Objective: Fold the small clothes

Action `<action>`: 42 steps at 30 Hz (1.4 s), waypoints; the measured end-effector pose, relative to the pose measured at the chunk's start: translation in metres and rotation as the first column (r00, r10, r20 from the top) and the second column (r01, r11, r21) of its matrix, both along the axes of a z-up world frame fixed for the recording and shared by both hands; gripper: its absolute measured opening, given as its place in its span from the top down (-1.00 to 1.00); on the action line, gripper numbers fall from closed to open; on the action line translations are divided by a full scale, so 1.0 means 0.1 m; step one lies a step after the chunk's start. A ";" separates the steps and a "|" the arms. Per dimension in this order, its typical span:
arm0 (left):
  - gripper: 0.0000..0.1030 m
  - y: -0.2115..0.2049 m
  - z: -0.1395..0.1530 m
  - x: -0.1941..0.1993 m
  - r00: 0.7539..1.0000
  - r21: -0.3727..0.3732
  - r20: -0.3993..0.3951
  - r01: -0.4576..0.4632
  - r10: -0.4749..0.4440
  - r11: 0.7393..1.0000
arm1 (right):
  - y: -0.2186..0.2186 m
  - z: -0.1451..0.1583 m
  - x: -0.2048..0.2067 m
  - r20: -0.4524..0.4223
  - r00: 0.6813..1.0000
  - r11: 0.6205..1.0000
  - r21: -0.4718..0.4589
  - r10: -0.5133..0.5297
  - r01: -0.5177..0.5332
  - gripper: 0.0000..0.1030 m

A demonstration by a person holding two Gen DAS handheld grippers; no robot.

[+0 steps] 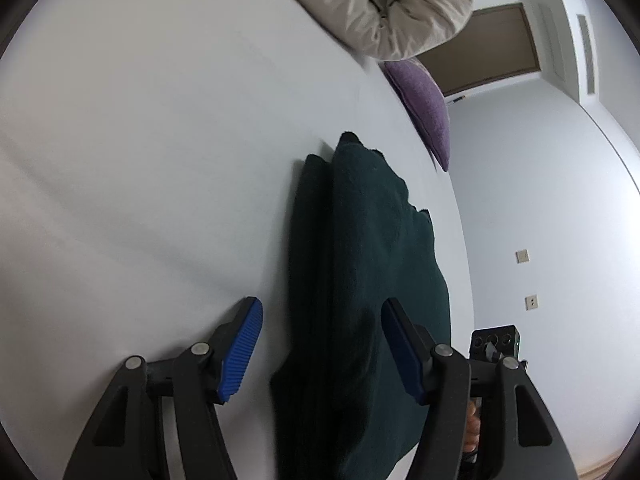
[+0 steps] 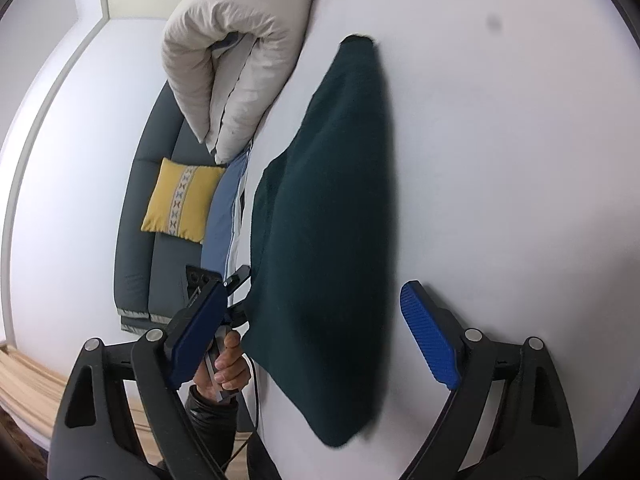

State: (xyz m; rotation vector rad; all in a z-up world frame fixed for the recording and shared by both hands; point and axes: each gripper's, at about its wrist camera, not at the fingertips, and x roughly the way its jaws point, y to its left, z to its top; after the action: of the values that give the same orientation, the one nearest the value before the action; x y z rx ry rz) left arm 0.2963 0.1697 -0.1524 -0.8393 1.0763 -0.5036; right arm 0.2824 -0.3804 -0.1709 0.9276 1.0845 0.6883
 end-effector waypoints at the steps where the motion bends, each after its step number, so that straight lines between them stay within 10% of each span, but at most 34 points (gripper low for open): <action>1: -0.26 -0.02 -0.01 0.03 1.000 -0.007 -0.005 0.003 -0.003 1.000 | 0.02 -0.01 0.03 -0.005 1.000 1.000 -0.003 0.006 -0.006 -0.59; 6: -0.22 -0.16 -0.01 0.20 0.999 0.010 -0.019 0.037 -0.037 0.999 | 0.16 -0.07 0.14 -0.021 1.000 0.997 -0.076 0.003 -0.005 -0.42; 16: 0.51 -0.31 0.05 0.17 0.999 0.038 -0.023 0.041 -0.040 0.998 | 0.26 0.01 0.08 -0.011 1.000 0.985 -0.173 -0.028 0.026 0.18; 28: 0.53 -0.49 0.63 -0.80 0.991 0.044 0.060 0.120 -0.123 0.992 | 0.22 0.75 -0.89 0.077 0.997 0.988 -0.153 0.009 0.003 0.26; 42: 0.52 -0.66 0.17 -1.87 0.991 0.039 0.011 0.136 -0.137 0.990 | -0.34 0.34 -2.27 0.026 0.994 0.990 -0.086 -0.108 0.110 0.30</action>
State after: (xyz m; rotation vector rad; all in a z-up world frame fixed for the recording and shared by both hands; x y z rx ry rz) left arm 0.1097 0.1032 -0.1357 -0.7312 1.1328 -0.6010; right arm 0.0557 -0.4140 -0.1373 0.8958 1.0292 0.5554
